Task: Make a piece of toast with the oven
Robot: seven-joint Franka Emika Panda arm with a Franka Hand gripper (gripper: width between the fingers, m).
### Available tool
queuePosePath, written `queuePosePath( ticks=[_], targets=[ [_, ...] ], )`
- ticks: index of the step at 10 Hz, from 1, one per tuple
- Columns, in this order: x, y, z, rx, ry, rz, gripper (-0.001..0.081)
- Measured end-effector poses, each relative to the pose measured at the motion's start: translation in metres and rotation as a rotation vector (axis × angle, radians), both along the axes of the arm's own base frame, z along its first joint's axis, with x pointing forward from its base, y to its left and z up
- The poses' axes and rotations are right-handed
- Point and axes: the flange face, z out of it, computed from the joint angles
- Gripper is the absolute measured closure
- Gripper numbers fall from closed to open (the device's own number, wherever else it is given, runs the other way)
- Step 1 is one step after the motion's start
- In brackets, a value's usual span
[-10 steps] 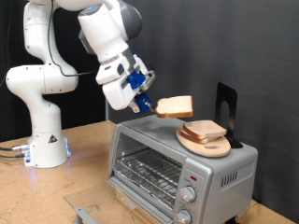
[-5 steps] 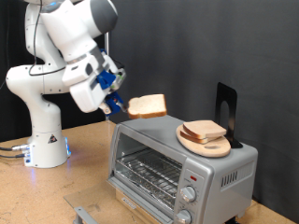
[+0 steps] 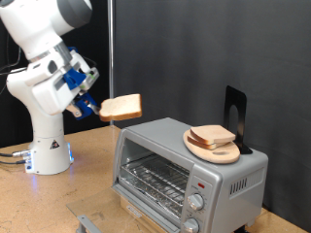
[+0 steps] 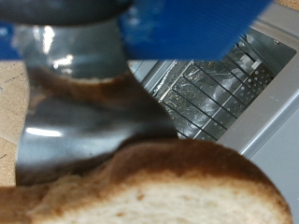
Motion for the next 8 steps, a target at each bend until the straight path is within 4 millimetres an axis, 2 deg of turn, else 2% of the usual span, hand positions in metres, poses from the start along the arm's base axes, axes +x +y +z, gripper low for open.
queuePosePath(
  ticks=[3,5,8],
  targets=[
    [-0.003,-0.001,-0.012,-0.023,-0.003,0.011,0.0423],
    [-0.004,-0.008,-0.035,-0.095,-0.015,-0.01,0.0423],
    [0.004,-0.023,-0.078,-0.168,-0.025,-0.05,0.0423]
  ],
)
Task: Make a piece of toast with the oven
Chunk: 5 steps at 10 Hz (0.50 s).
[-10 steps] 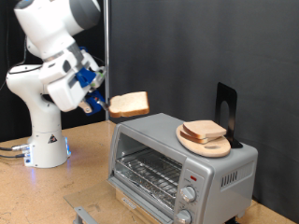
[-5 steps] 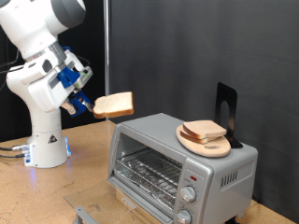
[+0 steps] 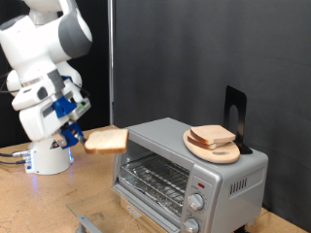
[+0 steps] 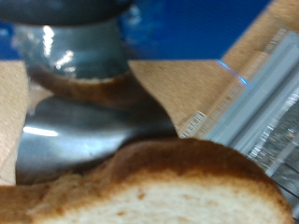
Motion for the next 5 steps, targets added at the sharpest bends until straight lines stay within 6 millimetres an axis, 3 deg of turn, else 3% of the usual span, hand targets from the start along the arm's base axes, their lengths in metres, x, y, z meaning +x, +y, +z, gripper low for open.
queuePosePath(
  ticks=[5],
  targets=[
    [0.01,-0.014,-0.055,-0.048,0.012,0.024,0.0423]
  ],
)
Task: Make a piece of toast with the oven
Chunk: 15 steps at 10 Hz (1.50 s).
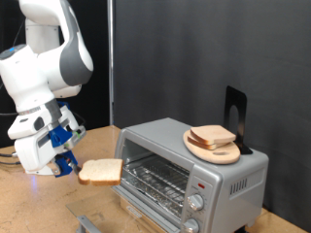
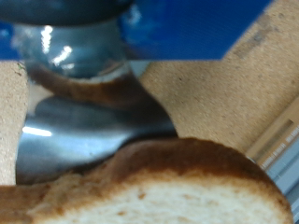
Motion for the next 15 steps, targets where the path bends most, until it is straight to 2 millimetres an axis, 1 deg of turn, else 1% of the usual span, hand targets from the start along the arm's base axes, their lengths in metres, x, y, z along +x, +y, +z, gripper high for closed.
queuePosePath(
  ticks=[1,3,5,7,8,11,15],
  targets=[
    [0.002,-0.001,-0.008,-0.008,0.003,0.002,0.0423],
    [0.0,0.002,-0.01,0.012,0.023,0.023,0.0423],
    [-0.001,0.01,-0.011,0.048,0.068,0.114,0.0423],
    [0.005,0.018,-0.01,0.026,0.093,0.186,0.0423],
    [0.011,0.023,-0.011,0.008,0.097,0.194,0.0423],
    [0.032,0.046,-0.02,-0.024,0.082,0.217,0.0423],
    [0.044,0.081,-0.021,-0.027,0.056,0.283,0.0423]
  ],
)
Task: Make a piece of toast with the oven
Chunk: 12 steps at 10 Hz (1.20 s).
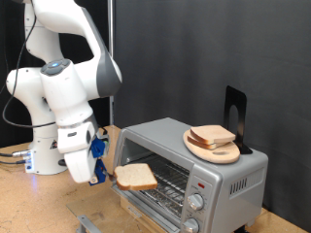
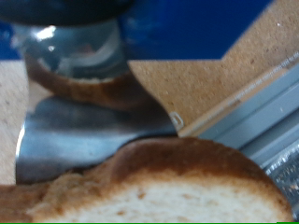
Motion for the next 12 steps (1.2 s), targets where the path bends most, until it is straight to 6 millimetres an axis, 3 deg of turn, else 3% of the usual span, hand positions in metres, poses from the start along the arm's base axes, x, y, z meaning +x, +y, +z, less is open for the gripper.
queuePosePath(
  ticks=[12],
  targets=[
    [0.005,0.08,-0.005,-0.081,-0.004,0.118,0.0423]
  ],
)
